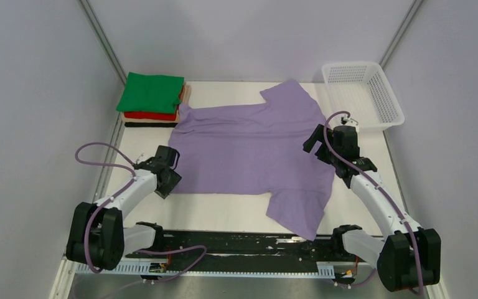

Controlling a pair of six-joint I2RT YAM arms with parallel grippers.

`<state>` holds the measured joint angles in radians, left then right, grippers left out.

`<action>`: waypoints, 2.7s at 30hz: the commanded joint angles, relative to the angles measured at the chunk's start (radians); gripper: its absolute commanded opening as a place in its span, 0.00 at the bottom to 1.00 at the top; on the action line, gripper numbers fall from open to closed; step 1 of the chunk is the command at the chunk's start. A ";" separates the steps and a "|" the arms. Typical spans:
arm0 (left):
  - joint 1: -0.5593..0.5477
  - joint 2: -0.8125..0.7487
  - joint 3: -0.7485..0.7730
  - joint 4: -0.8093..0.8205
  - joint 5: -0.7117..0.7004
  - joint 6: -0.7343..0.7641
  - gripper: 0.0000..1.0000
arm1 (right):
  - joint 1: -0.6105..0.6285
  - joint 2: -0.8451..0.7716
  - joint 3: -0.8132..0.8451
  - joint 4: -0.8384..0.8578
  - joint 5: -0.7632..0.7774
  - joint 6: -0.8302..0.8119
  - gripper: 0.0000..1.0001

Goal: Fold and stack the t-shirts
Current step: Grab the side of the flattened tshirt closest away from the robot with both arms

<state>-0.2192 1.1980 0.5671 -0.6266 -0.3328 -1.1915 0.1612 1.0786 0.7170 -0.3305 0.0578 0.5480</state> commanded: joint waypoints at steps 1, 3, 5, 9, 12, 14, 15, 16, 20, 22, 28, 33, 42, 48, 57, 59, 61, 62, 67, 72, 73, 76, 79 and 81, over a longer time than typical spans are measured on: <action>0.044 0.067 -0.026 0.074 -0.057 -0.040 0.55 | -0.001 -0.005 -0.001 0.042 0.027 0.001 1.00; 0.048 0.089 -0.013 0.074 -0.062 -0.034 0.48 | -0.002 -0.006 -0.001 0.040 0.033 0.001 1.00; 0.049 0.113 0.001 0.074 -0.063 -0.022 0.38 | -0.003 -0.008 -0.001 0.038 0.039 0.001 1.00; 0.049 0.131 0.016 0.056 -0.064 -0.019 0.02 | -0.002 -0.004 -0.001 0.039 0.045 0.003 1.00; 0.049 0.125 0.018 0.049 -0.057 -0.007 0.00 | -0.003 0.003 0.002 0.033 0.042 0.002 1.00; 0.049 0.109 0.020 0.030 -0.058 -0.004 0.00 | -0.003 0.006 0.007 0.025 0.036 0.001 1.00; 0.049 0.091 0.019 0.016 -0.062 -0.004 0.00 | -0.002 0.008 0.010 0.017 0.032 0.003 1.00; 0.049 0.070 0.019 0.009 -0.069 -0.002 0.00 | -0.001 0.007 0.013 0.005 0.027 0.005 1.00; 0.049 0.006 0.006 -0.019 -0.073 0.011 0.00 | 0.007 -0.015 0.023 -0.087 0.010 0.036 1.00; 0.049 -0.025 -0.003 -0.023 -0.075 0.013 0.00 | 0.033 -0.033 0.022 -0.156 0.006 0.069 1.00; 0.049 -0.068 -0.012 -0.031 -0.090 0.025 0.00 | 0.245 -0.049 0.016 -0.449 0.045 0.185 0.98; 0.049 -0.070 -0.015 -0.017 -0.067 0.042 0.00 | 0.439 -0.032 -0.008 -0.671 0.041 0.331 0.92; 0.049 -0.074 -0.008 -0.013 -0.055 0.056 0.00 | 0.596 -0.016 -0.117 -0.736 -0.090 0.522 0.71; 0.049 -0.094 -0.007 -0.031 -0.076 0.051 0.00 | 0.609 0.069 -0.145 -0.690 -0.111 0.543 0.61; 0.050 -0.085 0.000 -0.027 -0.078 0.056 0.00 | 0.607 0.138 -0.220 -0.553 -0.106 0.590 0.50; 0.049 -0.075 0.000 -0.023 -0.076 0.056 0.00 | 0.606 0.135 -0.211 -0.542 -0.064 0.595 0.42; 0.049 -0.068 0.004 -0.024 -0.074 0.059 0.00 | 0.604 0.120 -0.203 -0.533 -0.059 0.598 0.30; 0.049 -0.067 0.006 -0.025 -0.074 0.059 0.00 | 0.604 0.112 -0.201 -0.528 -0.033 0.594 0.25; 0.049 -0.080 0.006 -0.044 -0.076 0.054 0.00 | 0.602 0.047 -0.200 -0.537 -0.018 0.576 0.00; 0.049 -0.126 0.025 -0.137 -0.073 0.052 0.00 | 0.603 -0.014 -0.151 -0.679 -0.068 0.542 0.00; 0.049 -0.149 0.025 -0.149 -0.071 0.052 0.00 | 0.603 -0.027 -0.142 -0.709 -0.083 0.535 0.00; 0.049 -0.204 0.022 -0.195 -0.055 0.049 0.00 | 0.603 -0.053 -0.131 -0.789 -0.102 0.518 0.00; 0.049 -0.242 0.017 -0.241 -0.037 0.045 0.00 | 0.608 -0.077 -0.125 -0.840 -0.153 0.516 0.00; 0.049 -0.268 0.008 -0.273 -0.029 0.039 0.00 | 0.614 -0.106 -0.121 -0.862 -0.188 0.520 0.00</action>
<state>-0.1757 0.9741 0.5621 -0.8005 -0.3599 -1.1393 0.7650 1.0203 0.5579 -1.0882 -0.0566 1.0744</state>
